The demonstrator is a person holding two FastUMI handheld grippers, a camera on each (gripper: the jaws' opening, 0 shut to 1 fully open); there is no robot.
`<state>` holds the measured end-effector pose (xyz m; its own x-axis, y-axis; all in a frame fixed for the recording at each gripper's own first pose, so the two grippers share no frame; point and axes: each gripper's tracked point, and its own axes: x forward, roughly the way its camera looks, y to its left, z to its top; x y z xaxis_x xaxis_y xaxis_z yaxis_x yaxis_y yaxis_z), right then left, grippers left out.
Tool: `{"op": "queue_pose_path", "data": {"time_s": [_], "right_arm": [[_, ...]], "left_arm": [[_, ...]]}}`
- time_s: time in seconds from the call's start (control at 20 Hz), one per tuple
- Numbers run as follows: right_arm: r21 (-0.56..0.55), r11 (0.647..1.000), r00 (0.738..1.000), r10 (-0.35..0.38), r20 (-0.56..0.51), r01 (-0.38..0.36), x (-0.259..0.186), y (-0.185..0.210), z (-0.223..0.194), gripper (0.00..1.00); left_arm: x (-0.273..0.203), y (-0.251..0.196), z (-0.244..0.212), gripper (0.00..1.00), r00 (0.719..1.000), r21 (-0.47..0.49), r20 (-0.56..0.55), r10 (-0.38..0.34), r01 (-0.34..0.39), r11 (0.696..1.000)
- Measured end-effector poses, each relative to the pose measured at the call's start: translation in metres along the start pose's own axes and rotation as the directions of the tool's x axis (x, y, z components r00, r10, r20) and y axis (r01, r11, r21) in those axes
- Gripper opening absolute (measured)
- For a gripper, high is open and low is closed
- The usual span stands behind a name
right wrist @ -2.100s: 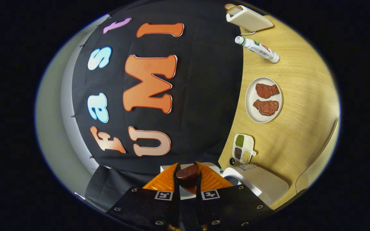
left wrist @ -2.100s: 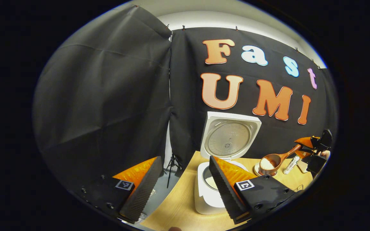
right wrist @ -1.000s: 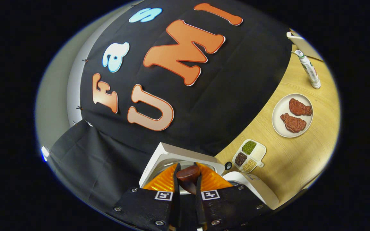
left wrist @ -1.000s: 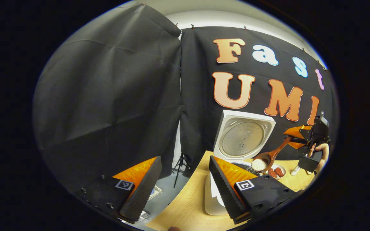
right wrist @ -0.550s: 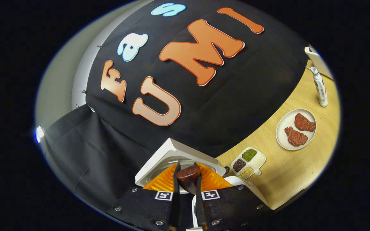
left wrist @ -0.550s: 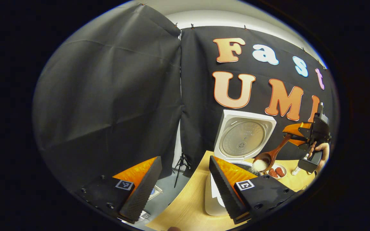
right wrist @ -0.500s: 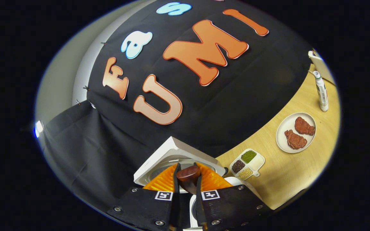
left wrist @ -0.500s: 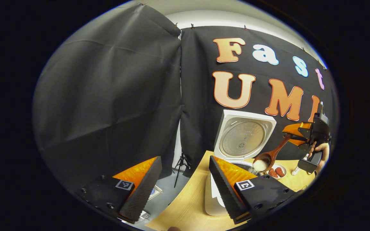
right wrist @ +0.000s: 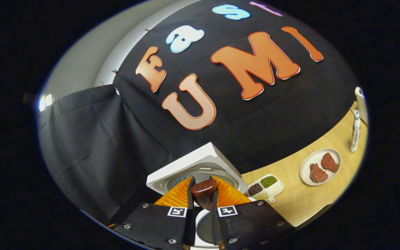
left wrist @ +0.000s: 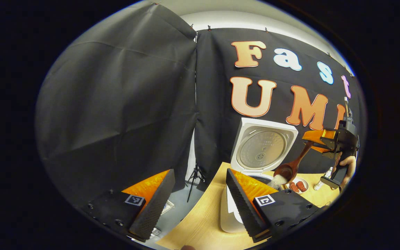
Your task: Close the left gripper, press the button to open the rice cooker; take a wooden spoon from the chopstick holder with the right hand, scoop a spoonful of rice and pour it into the rice cooker, then put the wooden spoon back into the chopstick holder.
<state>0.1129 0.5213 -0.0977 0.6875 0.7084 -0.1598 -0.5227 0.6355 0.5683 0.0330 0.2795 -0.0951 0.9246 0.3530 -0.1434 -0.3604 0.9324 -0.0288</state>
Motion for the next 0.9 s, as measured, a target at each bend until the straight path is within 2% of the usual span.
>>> {"op": "queue_pose_path", "data": {"time_s": [0.25, 0.75, 0.9], "right_arm": [[-0.146, 0.988, 0.999, 0.046, 0.0, -0.045, -0.001, 0.023, -0.002, 0.18], [-0.372, 0.921, 0.993, 0.121, -0.014, -0.118, -0.01, 0.069, -0.02, 0.18], [-0.354, 0.927, 0.992, 0.123, -0.026, -0.125, -0.01, 0.068, -0.027, 0.18]], "left_arm": [[-0.002, 0.001, 0.0, 0.99, 1.0, -0.01, 0.001, 0.0, 0.0, 1.0], [-0.005, 0.004, 0.002, 1.0, 1.0, -0.018, 0.005, 0.007, -0.007, 1.0], [-0.006, 0.003, 0.001, 1.0, 1.0, -0.026, 0.001, 0.006, -0.006, 1.0]]}}
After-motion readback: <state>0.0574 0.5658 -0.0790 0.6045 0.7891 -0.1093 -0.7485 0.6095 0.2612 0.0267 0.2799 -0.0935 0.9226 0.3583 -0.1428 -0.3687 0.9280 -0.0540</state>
